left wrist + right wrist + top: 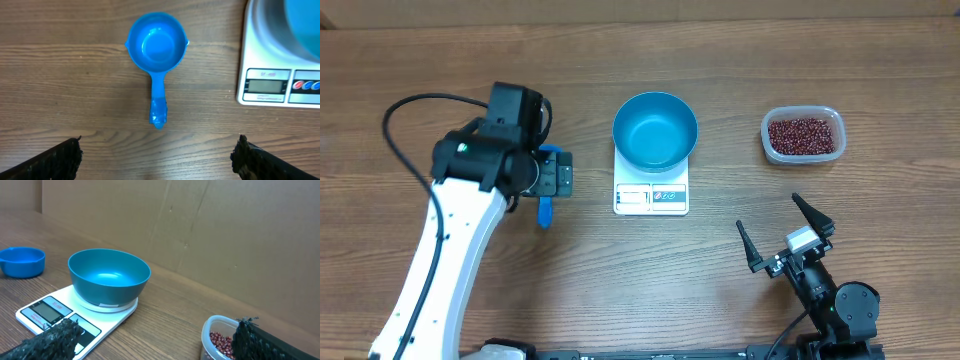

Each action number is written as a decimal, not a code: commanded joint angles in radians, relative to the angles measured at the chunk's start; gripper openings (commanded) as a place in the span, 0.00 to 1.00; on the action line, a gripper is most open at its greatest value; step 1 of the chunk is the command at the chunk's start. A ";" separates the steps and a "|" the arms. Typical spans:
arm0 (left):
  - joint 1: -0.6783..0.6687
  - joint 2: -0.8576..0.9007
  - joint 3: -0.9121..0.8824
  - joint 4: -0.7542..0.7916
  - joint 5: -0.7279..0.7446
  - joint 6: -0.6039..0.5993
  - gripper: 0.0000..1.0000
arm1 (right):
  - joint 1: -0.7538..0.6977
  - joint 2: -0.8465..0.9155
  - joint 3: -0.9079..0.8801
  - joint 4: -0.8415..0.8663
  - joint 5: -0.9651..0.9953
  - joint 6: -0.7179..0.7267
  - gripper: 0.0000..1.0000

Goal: Scoop item into bowl and weigh 150g on scale
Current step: 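Move the left gripper down to the blue scoop's handle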

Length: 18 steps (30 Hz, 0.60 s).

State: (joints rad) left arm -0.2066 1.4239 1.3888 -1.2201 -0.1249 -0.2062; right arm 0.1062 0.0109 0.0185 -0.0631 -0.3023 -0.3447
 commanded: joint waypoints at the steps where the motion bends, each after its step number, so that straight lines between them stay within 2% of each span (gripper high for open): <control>1: 0.010 0.069 0.022 0.011 -0.013 0.015 0.99 | 0.006 -0.008 -0.010 0.005 0.010 0.004 1.00; 11: 0.012 0.109 0.009 0.044 0.011 -0.003 0.99 | 0.006 -0.008 -0.010 0.005 0.010 0.004 1.00; 13: 0.012 0.109 -0.024 0.089 0.051 -0.008 1.00 | 0.006 -0.008 -0.010 0.005 0.010 0.004 1.00; 18: 0.012 0.109 -0.121 0.191 -0.008 -0.084 0.99 | 0.006 -0.008 -0.010 0.005 0.010 0.004 1.00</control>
State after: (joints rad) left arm -0.2001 1.5375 1.3262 -1.0634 -0.1013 -0.2367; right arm 0.1062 0.0109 0.0185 -0.0635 -0.3019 -0.3443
